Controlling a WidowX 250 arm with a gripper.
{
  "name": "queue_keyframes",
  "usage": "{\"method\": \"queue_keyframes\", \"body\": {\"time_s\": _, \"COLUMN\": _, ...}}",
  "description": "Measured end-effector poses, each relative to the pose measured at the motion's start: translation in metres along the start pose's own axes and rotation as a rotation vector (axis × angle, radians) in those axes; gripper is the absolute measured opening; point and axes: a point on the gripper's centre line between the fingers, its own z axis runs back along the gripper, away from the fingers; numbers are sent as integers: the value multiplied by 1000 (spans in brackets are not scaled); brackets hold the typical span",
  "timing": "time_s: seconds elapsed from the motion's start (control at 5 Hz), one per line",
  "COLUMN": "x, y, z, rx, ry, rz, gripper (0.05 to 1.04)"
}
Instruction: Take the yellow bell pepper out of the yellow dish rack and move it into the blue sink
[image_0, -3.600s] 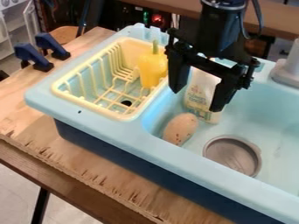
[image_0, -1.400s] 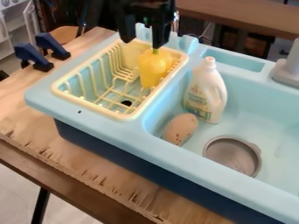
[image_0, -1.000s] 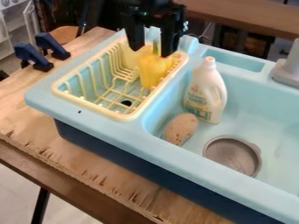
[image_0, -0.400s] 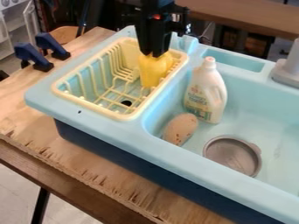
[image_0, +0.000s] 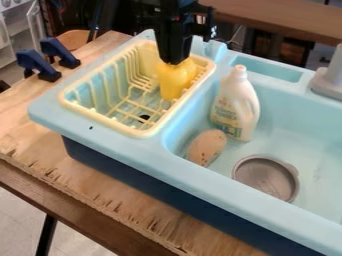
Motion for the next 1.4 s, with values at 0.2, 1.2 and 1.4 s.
{"method": "queue_keyframes", "body": {"time_s": 0.2, "x": -8, "y": -4, "z": 21, "rx": 16, "ry": -40, "rz": 6, "gripper": 142}}
{"method": "queue_keyframes", "body": {"time_s": 1.2, "x": -47, "y": -127, "z": 82, "rx": -120, "ry": -71, "rz": -313, "gripper": 140}}
{"method": "queue_keyframes", "body": {"time_s": 1.4, "x": -51, "y": -147, "z": 74, "rx": -131, "ry": -54, "rz": -432, "gripper": 140}}
